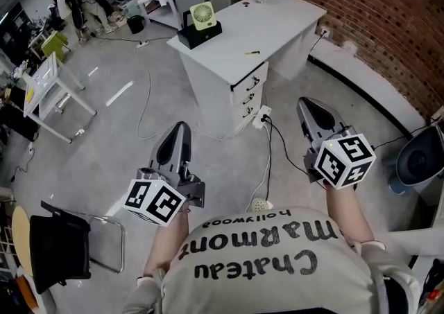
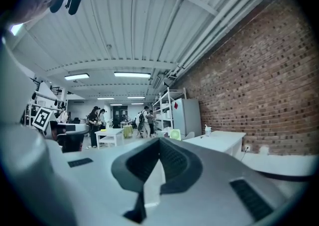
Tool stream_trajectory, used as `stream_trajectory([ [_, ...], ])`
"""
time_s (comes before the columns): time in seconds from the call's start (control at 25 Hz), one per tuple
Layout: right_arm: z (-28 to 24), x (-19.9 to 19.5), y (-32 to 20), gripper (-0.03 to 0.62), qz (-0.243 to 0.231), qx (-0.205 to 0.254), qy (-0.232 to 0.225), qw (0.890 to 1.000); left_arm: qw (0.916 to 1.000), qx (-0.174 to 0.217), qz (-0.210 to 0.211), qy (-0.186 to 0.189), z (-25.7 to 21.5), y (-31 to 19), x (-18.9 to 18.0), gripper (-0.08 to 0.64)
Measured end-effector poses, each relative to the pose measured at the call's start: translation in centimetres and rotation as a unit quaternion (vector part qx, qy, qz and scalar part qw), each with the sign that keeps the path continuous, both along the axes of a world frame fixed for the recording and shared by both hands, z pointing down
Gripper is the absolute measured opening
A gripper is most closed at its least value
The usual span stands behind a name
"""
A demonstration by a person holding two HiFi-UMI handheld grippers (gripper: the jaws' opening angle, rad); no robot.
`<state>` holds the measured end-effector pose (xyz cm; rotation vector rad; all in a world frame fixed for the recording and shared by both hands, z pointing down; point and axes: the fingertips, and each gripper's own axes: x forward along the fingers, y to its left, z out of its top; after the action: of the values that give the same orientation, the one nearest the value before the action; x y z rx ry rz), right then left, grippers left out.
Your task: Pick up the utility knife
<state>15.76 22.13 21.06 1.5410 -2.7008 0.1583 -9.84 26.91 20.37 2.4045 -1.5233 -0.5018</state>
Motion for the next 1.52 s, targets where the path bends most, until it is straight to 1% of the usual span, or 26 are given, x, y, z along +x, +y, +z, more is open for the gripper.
stream_trajectory([
  [0.24, -1.7, 1.1, -5.0, 0.003, -0.004, 0.013, 0.003, 1.000, 0.9999, 0.009, 0.005, 0.000, -1.4, -5.0, 1.1, 0.000],
  [0.44, -2.2, 2.6, -9.2, 0.003, -0.004, 0.018, 0.002, 1.000, 0.9995, 0.024, 0.017, -0.016, -2.1, -8.4, 2.8, 0.000],
  [0.56, -1.3, 3.3, -11.9, 0.003, -0.005, 0.011, -0.003, 1.000, 0.9994, 0.024, 0.023, -0.015, -1.5, -10.7, 3.8, 0.000],
  [0.68, 0.8, 3.7, -14.1, 0.003, -0.013, -0.003, -0.005, 1.000, 0.9994, 0.023, 0.027, -0.003, 0.1, -12.8, 4.7, 0.000],
  [0.88, 5.0, 4.4, -17.0, 0.003, -0.016, -0.029, -0.008, 0.999, 0.9998, 0.004, 0.011, 0.016, 4.4, -15.8, 5.7, 0.000],
  [1.08, 8.7, 4.5, -19.1, 0.003, -0.021, -0.071, -0.043, 0.996, 0.9991, -0.036, 0.007, 0.018, 7.3, -17.9, 5.4, 0.000],
  [1.16, 9.5, 4.3, -20.3, 0.003, -0.025, -0.082, -0.048, 0.995, 0.9987, -0.048, 0.005, 0.019, 7.8, -19.2, 5.3, 0.000],
  [1.36, 10.8, 3.6, -24.3, 0.003, -0.020, -0.093, -0.054, 0.994, 0.9982, -0.057, 0.017, 0.010, 8.9, -23.7, 5.0, 0.000],
  [1.52, 11.5, 2.8, -27.9, 0.003, -0.006, -0.098, -0.051, 0.994, 0.9979, -0.056, 0.033, 0.006, 9.1, -28.0, 4.4, 0.000],
])
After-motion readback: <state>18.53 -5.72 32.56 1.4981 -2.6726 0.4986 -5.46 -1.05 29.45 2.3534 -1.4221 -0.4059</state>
